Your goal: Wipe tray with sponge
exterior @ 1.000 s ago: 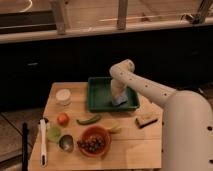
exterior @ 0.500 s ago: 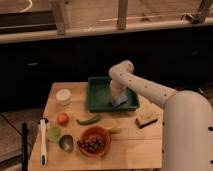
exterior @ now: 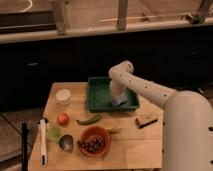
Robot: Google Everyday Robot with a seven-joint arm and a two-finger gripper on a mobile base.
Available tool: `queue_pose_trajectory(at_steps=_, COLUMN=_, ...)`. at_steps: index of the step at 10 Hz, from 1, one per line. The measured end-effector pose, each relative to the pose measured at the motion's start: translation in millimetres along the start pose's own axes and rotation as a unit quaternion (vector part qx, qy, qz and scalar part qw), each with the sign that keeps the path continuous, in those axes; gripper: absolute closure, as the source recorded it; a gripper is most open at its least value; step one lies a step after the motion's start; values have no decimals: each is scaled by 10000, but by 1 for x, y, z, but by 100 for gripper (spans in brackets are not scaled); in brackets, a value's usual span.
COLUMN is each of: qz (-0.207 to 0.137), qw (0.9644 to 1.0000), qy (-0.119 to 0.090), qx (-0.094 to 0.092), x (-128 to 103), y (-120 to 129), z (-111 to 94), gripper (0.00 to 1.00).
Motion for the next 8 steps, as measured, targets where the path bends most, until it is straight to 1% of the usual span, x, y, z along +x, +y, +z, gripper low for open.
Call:
queue_pose_trajectory(at_steps=3, qz=-71, qw=10000, qy=6, qx=16, x=2, y=0, z=1, gripper=99)
queue_pose_trajectory(at_steps=8, qz=-238, qw=9997, qy=-9, qx=33, x=-7, y=-2, z=3, gripper=99)
